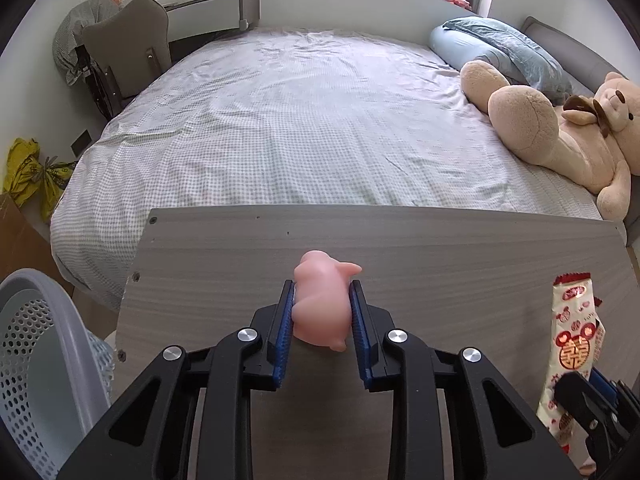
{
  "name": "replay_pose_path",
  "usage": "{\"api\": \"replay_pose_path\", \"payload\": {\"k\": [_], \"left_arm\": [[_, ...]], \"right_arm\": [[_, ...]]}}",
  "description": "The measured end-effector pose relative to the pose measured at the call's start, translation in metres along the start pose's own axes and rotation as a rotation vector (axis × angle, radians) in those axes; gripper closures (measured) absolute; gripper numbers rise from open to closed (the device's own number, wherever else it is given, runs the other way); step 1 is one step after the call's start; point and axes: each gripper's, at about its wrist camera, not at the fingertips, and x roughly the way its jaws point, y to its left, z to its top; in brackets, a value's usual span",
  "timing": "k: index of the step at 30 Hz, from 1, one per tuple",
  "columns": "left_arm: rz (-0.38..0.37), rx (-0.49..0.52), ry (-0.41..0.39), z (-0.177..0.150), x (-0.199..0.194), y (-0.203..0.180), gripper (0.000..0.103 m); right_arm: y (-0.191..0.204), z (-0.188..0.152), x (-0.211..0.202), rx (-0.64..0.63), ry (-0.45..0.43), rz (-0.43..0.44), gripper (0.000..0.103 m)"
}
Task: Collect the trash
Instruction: 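Grasp the pink pig toy with the left gripper while the right gripper holds the wrapper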
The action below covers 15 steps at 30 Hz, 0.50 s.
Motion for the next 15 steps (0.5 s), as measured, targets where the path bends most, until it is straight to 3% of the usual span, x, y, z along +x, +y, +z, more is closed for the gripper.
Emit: {"api": "replay_pose_path", "payload": {"k": [7, 15], "left_arm": [[-0.012, -0.013, -0.019, -0.021, -0.031, 0.021, 0.077], [0.031, -0.051, -0.055, -0.046, -0.069, 0.057, 0.077]], "right_arm": [[0.013, -0.003, 0.003, -0.025, 0.014, 0.007, 0.075], [0.043, -0.007, 0.007, -0.08, 0.032, 0.044, 0.075]]}}
